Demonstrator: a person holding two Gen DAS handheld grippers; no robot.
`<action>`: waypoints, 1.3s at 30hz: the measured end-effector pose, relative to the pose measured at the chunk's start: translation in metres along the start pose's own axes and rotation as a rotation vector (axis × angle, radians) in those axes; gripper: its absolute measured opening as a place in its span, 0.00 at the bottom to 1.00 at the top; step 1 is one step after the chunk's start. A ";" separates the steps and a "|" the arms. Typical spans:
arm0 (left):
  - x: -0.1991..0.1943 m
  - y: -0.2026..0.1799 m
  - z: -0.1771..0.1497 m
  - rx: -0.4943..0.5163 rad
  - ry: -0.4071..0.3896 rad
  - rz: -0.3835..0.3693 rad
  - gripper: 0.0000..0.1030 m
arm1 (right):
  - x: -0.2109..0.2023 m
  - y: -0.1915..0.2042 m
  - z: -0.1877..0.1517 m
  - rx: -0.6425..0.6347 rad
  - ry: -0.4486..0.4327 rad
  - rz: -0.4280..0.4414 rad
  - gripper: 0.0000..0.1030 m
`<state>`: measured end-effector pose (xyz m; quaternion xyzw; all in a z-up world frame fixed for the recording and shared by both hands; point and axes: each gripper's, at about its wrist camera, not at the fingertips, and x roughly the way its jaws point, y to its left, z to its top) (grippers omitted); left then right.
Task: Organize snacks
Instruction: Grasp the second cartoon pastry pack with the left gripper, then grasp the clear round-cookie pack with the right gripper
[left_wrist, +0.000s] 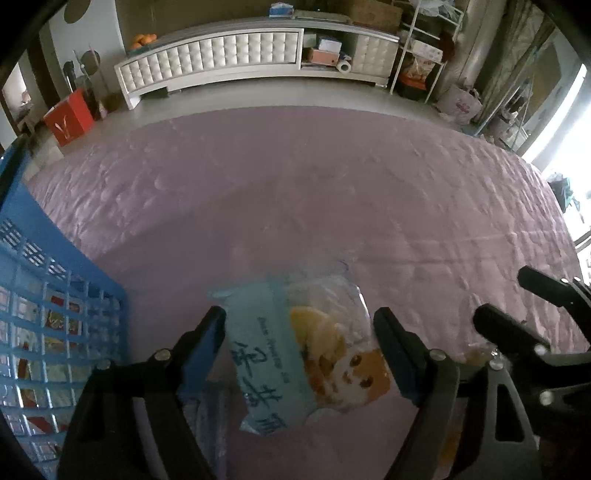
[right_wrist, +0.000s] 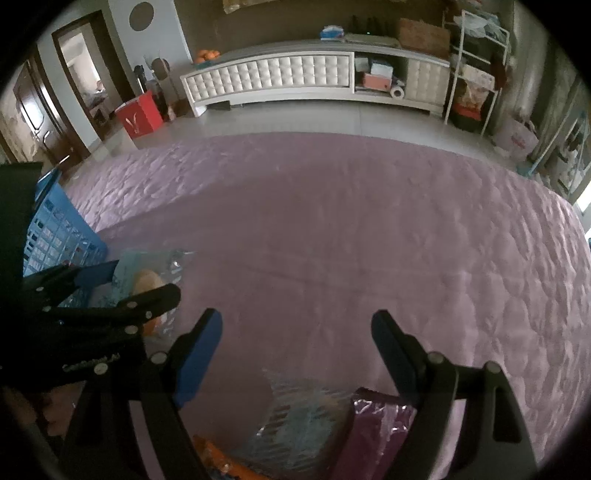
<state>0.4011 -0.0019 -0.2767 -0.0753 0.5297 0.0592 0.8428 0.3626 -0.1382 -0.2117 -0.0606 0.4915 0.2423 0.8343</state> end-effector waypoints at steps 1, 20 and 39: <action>0.001 -0.001 0.000 0.006 -0.002 0.012 0.74 | -0.001 -0.001 0.001 0.007 -0.003 0.000 0.83; -0.060 -0.017 -0.032 0.061 -0.092 -0.057 0.64 | -0.046 -0.017 -0.012 0.159 0.040 0.126 0.72; -0.065 -0.014 -0.045 0.123 -0.057 -0.092 0.64 | 0.010 0.007 -0.013 0.148 0.347 -0.026 0.65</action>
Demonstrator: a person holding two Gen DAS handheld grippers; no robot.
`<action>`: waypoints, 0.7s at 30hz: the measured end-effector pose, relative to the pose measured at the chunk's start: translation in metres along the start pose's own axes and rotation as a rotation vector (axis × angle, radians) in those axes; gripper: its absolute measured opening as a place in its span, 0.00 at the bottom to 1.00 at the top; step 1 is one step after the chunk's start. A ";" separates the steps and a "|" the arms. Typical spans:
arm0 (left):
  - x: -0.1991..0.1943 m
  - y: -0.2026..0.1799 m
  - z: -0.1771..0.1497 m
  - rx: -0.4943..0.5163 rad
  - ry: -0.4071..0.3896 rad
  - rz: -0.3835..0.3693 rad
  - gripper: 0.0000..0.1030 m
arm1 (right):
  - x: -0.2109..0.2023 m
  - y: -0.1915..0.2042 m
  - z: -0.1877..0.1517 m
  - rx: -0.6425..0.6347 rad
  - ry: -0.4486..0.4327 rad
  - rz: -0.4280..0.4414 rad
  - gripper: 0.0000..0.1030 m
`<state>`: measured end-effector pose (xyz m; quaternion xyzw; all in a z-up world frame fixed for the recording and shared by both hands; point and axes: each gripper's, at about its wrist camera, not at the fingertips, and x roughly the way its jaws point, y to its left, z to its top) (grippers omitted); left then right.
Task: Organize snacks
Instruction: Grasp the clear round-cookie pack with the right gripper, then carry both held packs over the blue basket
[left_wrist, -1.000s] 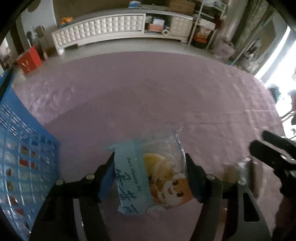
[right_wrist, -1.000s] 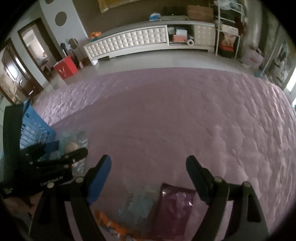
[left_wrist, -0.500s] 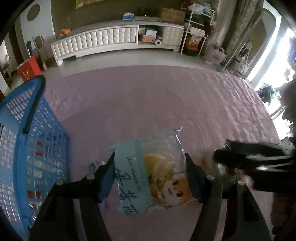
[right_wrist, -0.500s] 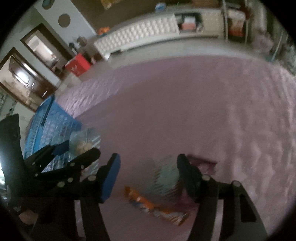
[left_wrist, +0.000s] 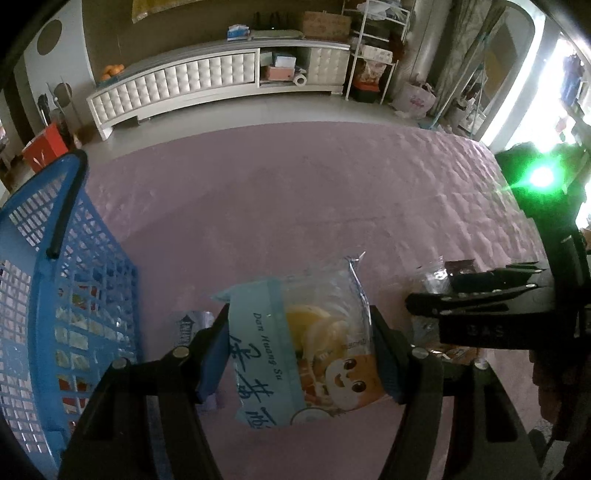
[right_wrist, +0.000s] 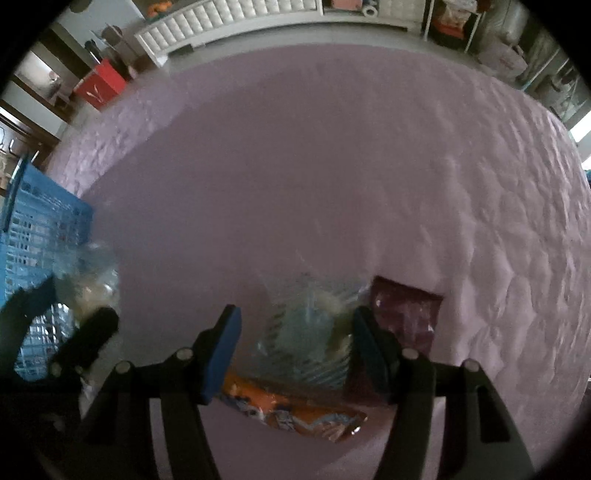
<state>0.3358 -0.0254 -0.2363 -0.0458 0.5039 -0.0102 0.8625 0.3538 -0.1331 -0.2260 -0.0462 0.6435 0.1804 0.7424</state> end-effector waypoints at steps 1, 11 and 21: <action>0.001 0.002 0.000 -0.004 0.003 0.000 0.64 | 0.002 -0.001 -0.001 0.003 0.004 0.000 0.65; -0.011 0.004 -0.008 0.014 0.006 0.007 0.64 | 0.001 0.018 -0.012 -0.054 -0.063 -0.047 0.55; -0.090 -0.005 -0.013 0.037 -0.101 -0.008 0.64 | -0.091 0.040 -0.044 -0.085 -0.229 -0.023 0.55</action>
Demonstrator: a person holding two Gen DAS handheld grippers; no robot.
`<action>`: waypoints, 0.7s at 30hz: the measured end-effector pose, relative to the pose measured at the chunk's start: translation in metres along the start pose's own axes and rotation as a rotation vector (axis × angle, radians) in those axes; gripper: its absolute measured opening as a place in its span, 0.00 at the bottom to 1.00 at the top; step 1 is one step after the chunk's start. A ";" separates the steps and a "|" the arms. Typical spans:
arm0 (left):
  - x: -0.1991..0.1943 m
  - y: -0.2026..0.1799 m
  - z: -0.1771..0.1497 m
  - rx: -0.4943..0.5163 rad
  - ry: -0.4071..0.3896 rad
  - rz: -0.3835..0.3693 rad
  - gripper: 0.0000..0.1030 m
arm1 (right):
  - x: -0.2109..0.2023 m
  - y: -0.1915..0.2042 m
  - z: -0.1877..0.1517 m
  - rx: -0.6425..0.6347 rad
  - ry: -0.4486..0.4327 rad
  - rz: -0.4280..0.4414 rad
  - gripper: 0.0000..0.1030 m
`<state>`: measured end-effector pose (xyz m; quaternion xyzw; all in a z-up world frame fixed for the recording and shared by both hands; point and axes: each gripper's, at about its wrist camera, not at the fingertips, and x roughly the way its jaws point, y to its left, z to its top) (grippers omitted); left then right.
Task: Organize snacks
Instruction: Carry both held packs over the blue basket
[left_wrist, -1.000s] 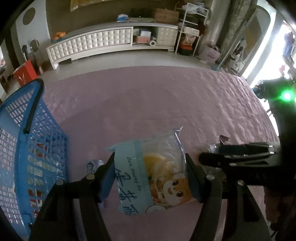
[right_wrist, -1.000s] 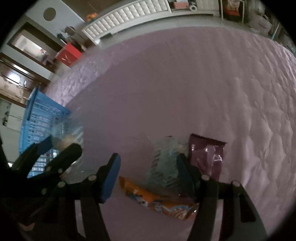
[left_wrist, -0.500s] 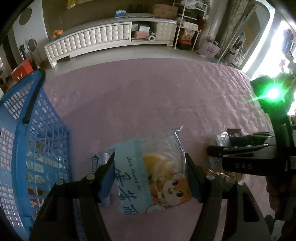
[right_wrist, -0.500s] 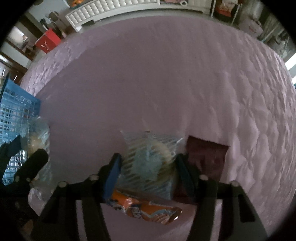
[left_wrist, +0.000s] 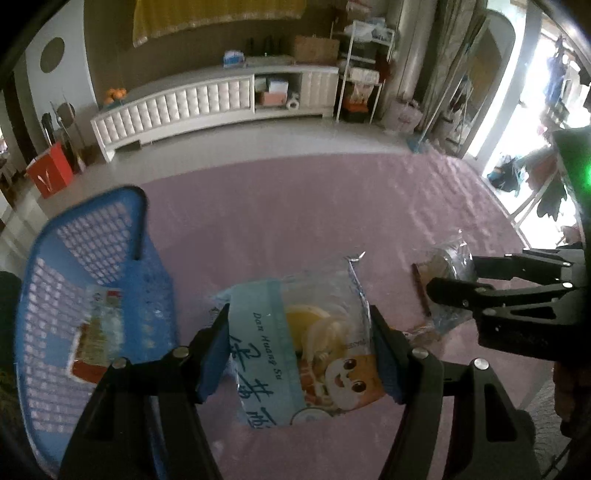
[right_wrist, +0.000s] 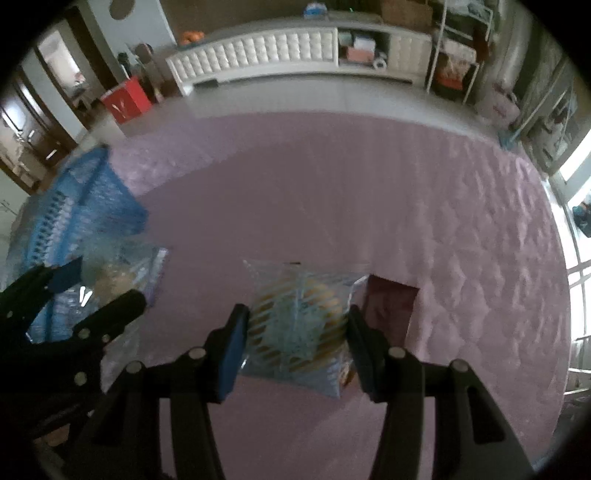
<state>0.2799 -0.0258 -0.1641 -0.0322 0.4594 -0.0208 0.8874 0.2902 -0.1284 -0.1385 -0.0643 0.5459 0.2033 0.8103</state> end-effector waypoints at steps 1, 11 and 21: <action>-0.011 0.001 0.000 0.002 -0.015 0.000 0.64 | -0.009 0.002 -0.002 -0.004 -0.014 0.001 0.55; -0.087 0.018 -0.011 0.037 -0.113 0.027 0.64 | -0.069 0.040 -0.015 -0.056 -0.136 0.035 0.55; -0.134 0.057 -0.023 0.078 -0.151 0.066 0.64 | -0.090 0.092 -0.024 -0.097 -0.207 0.079 0.55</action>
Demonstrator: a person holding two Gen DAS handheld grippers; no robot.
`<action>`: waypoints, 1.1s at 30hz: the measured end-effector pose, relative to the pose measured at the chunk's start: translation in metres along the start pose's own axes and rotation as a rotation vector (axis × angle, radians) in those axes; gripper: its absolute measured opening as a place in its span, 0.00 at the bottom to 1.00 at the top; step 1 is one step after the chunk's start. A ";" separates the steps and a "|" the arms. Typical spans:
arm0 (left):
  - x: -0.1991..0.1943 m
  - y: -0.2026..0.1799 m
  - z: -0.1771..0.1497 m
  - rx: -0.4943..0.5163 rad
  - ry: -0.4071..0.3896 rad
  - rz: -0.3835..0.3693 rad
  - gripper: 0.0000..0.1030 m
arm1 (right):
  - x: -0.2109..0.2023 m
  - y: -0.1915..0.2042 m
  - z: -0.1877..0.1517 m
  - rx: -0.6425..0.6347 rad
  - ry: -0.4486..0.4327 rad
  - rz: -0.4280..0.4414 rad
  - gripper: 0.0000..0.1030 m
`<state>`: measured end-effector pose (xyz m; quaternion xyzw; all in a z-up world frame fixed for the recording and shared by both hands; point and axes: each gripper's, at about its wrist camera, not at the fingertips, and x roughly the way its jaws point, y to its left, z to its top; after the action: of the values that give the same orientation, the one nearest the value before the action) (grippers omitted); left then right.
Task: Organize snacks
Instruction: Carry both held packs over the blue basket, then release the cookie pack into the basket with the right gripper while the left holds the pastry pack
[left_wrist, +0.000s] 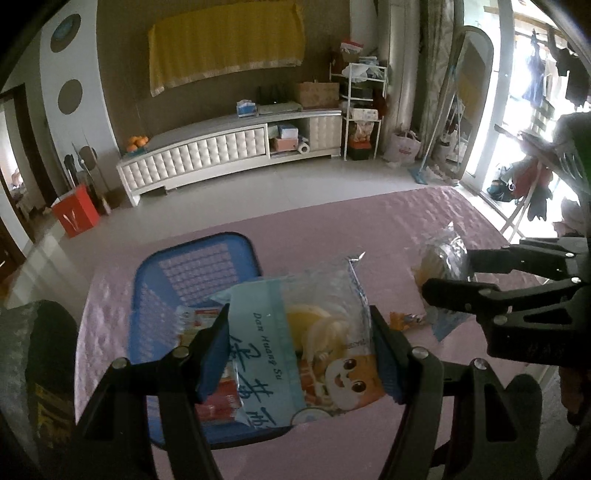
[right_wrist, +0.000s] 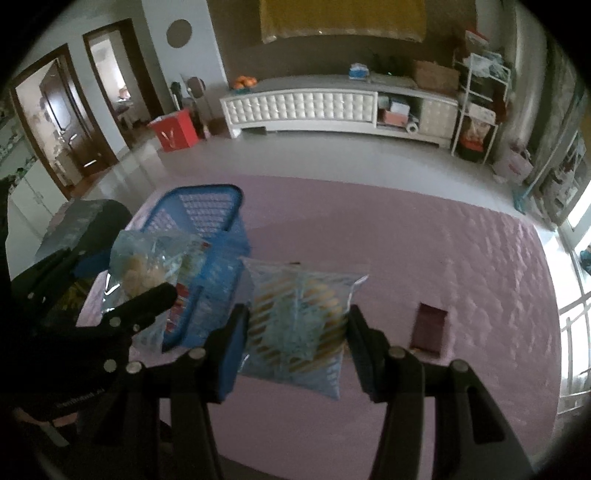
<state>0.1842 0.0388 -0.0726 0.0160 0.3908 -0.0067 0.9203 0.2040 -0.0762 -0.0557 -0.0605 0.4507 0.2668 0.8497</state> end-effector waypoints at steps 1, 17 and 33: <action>-0.003 0.007 0.000 -0.002 -0.004 0.005 0.64 | 0.000 0.006 0.001 -0.005 -0.004 0.006 0.55; -0.009 0.103 -0.028 -0.118 0.016 0.081 0.64 | 0.051 0.094 0.028 -0.131 0.022 0.095 0.56; 0.020 0.150 -0.053 -0.191 0.072 0.096 0.64 | 0.117 0.128 0.037 -0.179 0.128 0.095 0.56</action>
<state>0.1641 0.1908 -0.1205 -0.0525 0.4214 0.0754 0.9022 0.2190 0.0924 -0.1096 -0.1314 0.4809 0.3416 0.7967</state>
